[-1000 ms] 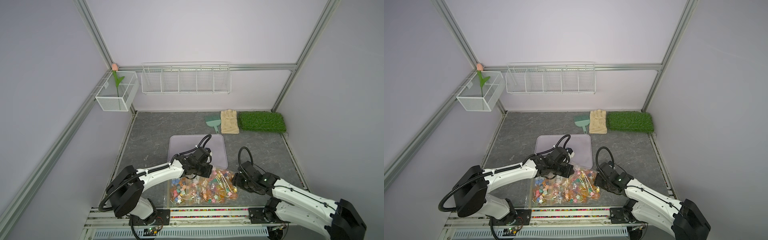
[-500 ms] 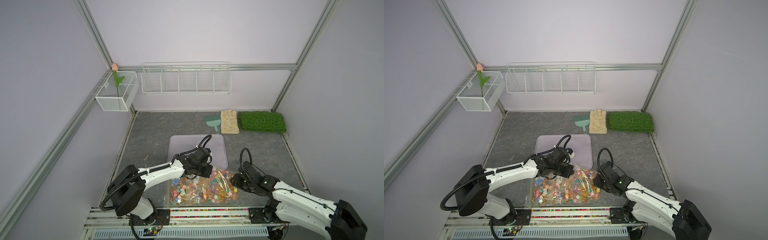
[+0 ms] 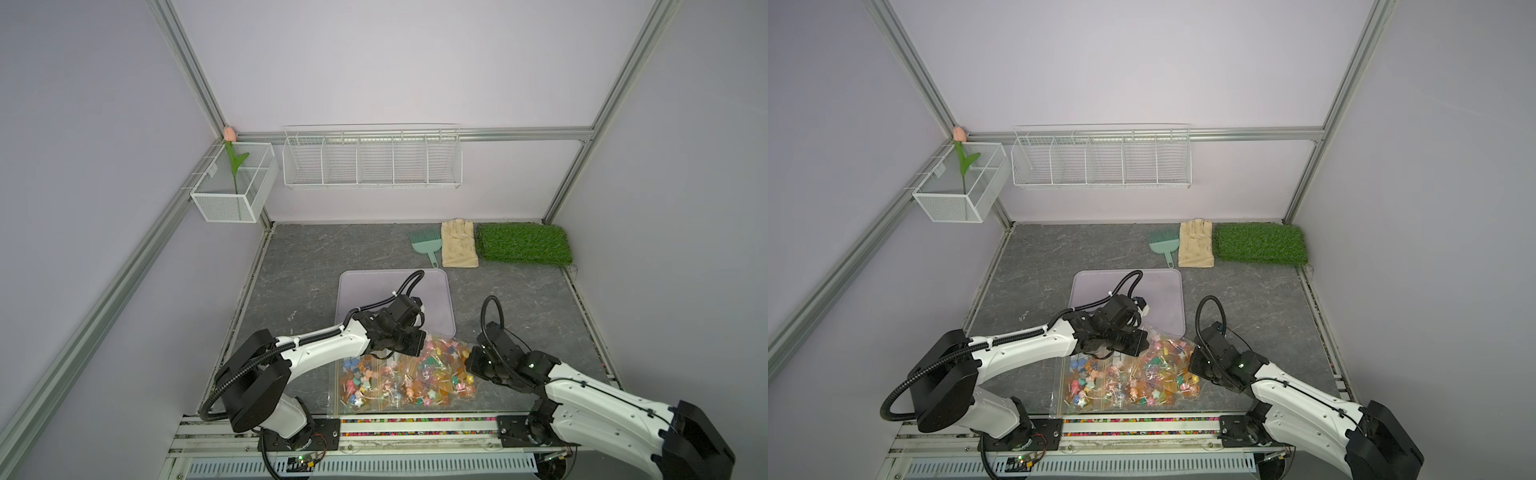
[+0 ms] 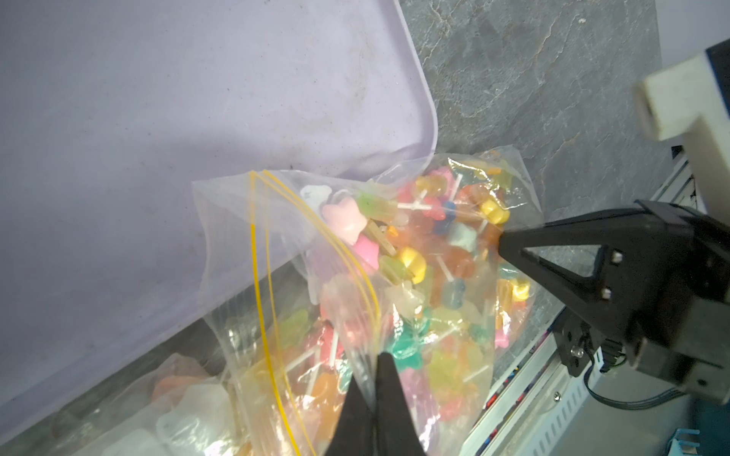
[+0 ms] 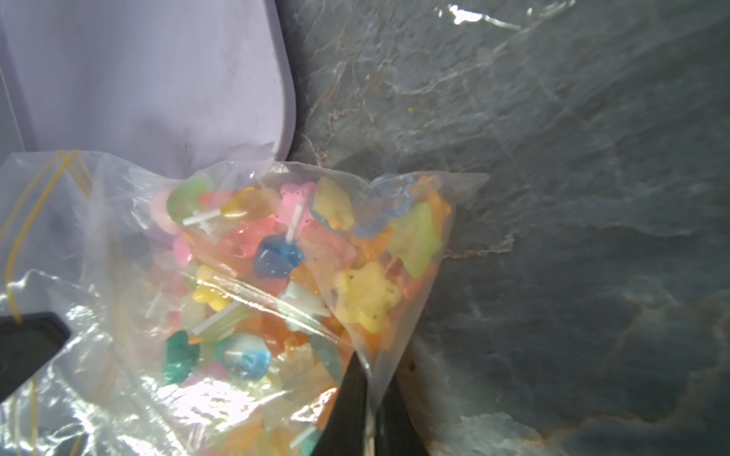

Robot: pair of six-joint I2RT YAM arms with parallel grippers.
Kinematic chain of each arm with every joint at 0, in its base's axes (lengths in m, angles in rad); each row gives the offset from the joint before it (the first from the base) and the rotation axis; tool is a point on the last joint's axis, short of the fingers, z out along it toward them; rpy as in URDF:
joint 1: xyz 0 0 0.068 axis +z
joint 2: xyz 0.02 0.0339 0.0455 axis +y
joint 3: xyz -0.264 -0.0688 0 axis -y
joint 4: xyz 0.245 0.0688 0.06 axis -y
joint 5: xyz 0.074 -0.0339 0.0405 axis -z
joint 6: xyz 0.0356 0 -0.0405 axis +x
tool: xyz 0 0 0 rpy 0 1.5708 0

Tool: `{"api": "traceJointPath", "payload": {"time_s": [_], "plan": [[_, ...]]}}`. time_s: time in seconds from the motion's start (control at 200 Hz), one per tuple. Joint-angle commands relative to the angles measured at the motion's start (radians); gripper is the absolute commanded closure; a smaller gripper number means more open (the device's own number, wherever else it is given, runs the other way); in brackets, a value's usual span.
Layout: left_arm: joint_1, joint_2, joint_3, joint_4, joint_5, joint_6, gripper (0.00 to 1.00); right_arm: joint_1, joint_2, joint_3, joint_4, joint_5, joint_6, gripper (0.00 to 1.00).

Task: Pour candies out of the ziploc bag
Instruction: Pick up the ziploc bag.

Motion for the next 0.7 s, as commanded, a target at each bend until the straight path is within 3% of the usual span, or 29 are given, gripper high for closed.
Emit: {"api": "traceJointPath", "payload": {"time_s": [0.0,0.335,0.695], "plan": [[-0.005,0.009,0.029,0.000,-0.018,-0.014,1.00,-0.005,-0.036,0.022,-0.065,0.025,-0.009,0.94],[-0.005,-0.008,0.065,-0.024,-0.065,-0.010,1.00,-0.008,-0.079,0.128,-0.184,0.060,-0.054,0.93],[0.006,-0.033,0.127,-0.077,-0.148,-0.007,1.00,-0.075,-0.006,0.282,-0.251,0.052,-0.129,0.93]]}}
